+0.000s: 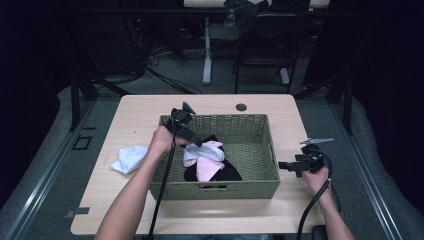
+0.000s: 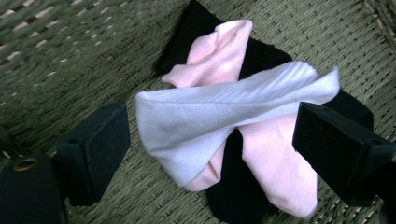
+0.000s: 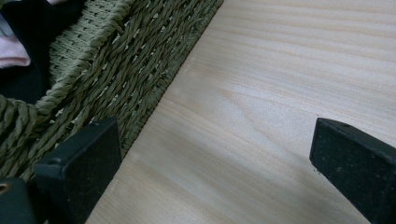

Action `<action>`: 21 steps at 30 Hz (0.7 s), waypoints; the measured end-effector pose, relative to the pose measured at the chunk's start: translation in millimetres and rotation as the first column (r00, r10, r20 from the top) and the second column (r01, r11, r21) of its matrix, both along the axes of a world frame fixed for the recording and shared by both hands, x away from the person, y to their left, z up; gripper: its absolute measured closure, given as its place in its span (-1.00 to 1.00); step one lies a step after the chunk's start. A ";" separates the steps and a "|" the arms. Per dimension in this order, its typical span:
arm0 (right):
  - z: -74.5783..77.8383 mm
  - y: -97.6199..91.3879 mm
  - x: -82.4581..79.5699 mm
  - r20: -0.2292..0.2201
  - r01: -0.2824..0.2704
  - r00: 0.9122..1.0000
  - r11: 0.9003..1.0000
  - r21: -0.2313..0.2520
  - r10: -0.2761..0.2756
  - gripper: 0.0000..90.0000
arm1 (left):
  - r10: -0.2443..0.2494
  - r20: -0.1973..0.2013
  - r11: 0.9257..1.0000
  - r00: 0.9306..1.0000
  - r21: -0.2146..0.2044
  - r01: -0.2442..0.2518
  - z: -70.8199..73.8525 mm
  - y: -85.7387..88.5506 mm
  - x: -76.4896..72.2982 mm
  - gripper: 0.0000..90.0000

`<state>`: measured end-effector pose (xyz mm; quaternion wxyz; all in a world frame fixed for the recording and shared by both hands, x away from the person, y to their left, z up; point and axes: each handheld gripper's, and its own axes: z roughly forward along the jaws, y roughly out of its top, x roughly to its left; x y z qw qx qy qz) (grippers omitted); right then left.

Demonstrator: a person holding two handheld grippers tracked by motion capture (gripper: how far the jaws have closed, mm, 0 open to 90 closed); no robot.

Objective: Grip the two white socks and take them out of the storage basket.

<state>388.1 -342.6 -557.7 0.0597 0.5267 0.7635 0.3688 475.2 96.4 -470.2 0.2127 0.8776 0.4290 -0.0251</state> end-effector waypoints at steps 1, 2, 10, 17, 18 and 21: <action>0.4 -0.1 -0.2 -0.003 0.001 1.000 1.000 -0.003 -0.001 -0.96 | -0.001 -0.006 1.000 1.000 0.002 0.001 -1.9 -0.6 1.0 -0.79; 0.2 0.0 -0.1 0.003 0.001 1.000 1.000 -0.001 -0.001 -0.96 | -0.001 -0.007 1.000 1.000 0.004 0.001 -3.8 -1.3 1.8 -0.81; 0.2 0.4 0.1 -0.005 -0.003 1.000 1.000 -0.003 0.003 -0.96 | -0.005 -0.023 0.998 1.000 0.055 0.006 -16.0 -10.7 4.4 -0.62; -0.4 0.7 0.2 -0.008 0.001 1.000 1.000 -0.003 -0.001 -0.96 | 0.004 -0.035 0.996 0.999 0.090 -0.001 -25.1 -16.7 6.3 -0.15; -0.5 1.1 0.3 -0.007 0.001 1.000 1.000 -0.001 -0.001 -0.96 | 0.007 -0.032 0.995 0.999 0.097 -0.004 -26.0 -17.3 6.8 -0.09; -0.3 1.2 0.2 -0.007 0.001 1.000 1.000 -0.001 -0.001 -0.96 | 0.018 -0.028 0.995 0.999 0.097 -0.015 -26.6 -17.6 7.2 0.05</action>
